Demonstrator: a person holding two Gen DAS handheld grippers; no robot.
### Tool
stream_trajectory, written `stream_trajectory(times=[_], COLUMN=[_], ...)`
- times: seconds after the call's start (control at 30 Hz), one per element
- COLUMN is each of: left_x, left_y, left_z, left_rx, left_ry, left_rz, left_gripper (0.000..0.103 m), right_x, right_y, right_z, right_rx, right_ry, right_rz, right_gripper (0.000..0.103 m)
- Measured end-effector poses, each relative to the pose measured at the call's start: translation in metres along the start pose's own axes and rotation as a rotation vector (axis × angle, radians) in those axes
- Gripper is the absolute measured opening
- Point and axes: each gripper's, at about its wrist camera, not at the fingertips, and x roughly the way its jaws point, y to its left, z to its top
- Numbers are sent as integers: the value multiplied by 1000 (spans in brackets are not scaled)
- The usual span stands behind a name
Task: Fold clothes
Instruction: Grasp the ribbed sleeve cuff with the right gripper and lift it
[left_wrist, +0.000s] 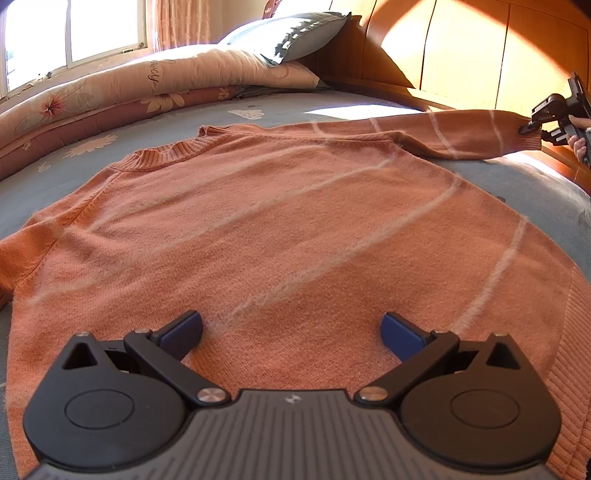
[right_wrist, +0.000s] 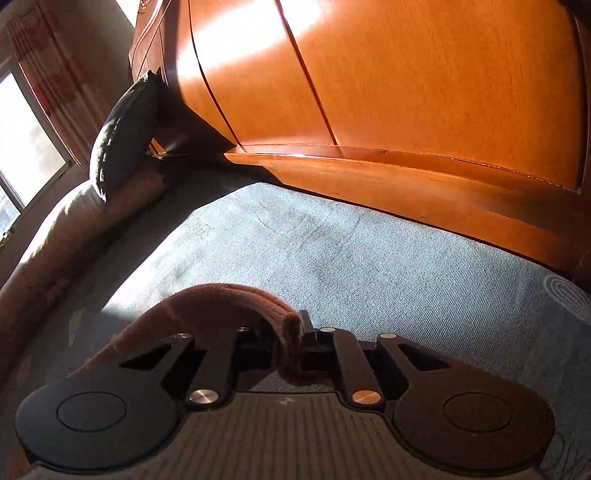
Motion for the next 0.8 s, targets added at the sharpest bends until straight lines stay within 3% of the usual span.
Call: stream_trajectory(times=[0.1,0.63,0.67,0.73,0.8], left_x=[0,1,1,1,1], left_y=[0,0,0,0,1], left_z=[0,0,0,0,0], left_rx=[0,-1,-1,-2,-2], left_ry=[0,-2,-3,-3,-4], left_rz=[0,1,1,0,-1], left_gripper=[102,102,102,102,102], right_x=[10,59,63,69,74], right_y=[-2,-6,-5,0,3], right_z=[-7,-48,-49,-45,-41], right_rx=[2,350,357,296,239], right_ry=[-19,62,59,41,23], right_rz=[-82,106,110,53,26], right_gripper=[48,49,46,14,8])
